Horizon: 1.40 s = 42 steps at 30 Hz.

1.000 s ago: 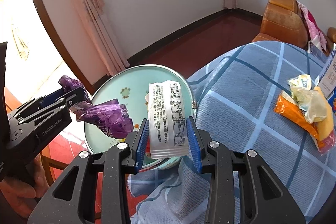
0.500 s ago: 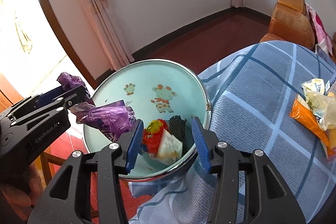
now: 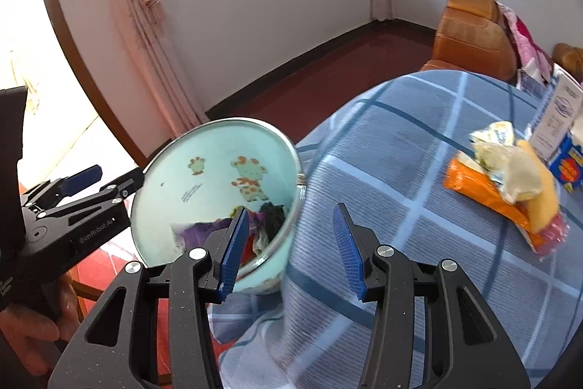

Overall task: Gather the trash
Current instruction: 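Open both grippers over the wastebasket to drop the wrapper and packet, then move both grippers back over the table toward the pink bag and sponge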

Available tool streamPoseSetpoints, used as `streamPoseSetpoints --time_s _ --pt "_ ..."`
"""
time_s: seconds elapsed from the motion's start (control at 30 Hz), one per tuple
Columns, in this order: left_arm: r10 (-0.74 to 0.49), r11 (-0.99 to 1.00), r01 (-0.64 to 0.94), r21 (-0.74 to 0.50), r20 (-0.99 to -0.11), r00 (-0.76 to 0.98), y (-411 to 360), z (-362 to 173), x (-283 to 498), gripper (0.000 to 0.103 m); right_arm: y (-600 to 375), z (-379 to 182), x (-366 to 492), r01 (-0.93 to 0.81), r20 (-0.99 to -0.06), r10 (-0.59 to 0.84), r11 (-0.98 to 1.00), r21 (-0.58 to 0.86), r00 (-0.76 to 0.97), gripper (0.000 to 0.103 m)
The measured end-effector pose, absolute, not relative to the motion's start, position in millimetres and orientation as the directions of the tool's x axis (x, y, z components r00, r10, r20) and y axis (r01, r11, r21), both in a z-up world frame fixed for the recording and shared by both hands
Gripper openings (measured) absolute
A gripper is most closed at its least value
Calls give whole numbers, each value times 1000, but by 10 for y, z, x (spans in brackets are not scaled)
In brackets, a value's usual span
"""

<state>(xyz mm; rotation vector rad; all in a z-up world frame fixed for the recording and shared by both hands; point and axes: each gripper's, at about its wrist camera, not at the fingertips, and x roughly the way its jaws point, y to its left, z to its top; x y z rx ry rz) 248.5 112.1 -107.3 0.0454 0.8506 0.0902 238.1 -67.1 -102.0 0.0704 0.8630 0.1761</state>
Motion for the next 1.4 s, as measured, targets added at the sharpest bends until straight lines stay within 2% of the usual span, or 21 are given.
streamPoseSetpoints --time_s 0.13,0.3,0.4,0.57,0.63,1.17,1.4 --pt "111 994 -70 87 -738 666 1092 -1006 2440 79 -828 -979 2299 -85 -741 167 985 148 650 48" --pt "121 992 -60 110 -720 684 1007 -908 2369 83 -1017 -926 2195 -35 -729 142 986 160 670 48" --pt "125 991 -56 121 -712 691 948 -853 2334 89 -1126 -908 2141 -9 -726 131 986 169 675 48" --pt "113 991 -30 130 -701 704 786 -760 2267 91 -1344 -850 2040 43 -717 100 983 178 690 53" --pt "112 991 -26 133 -699 707 719 -748 2253 95 -1458 -824 1992 65 -710 88 980 186 698 54" --pt "-48 978 175 110 -704 709 -302 -722 2164 97 -2398 -796 1522 275 -695 -74 944 182 715 56" --pt "-115 961 262 87 -736 667 -617 -877 2095 97 -2702 -862 1440 334 -705 -114 925 181 700 56"
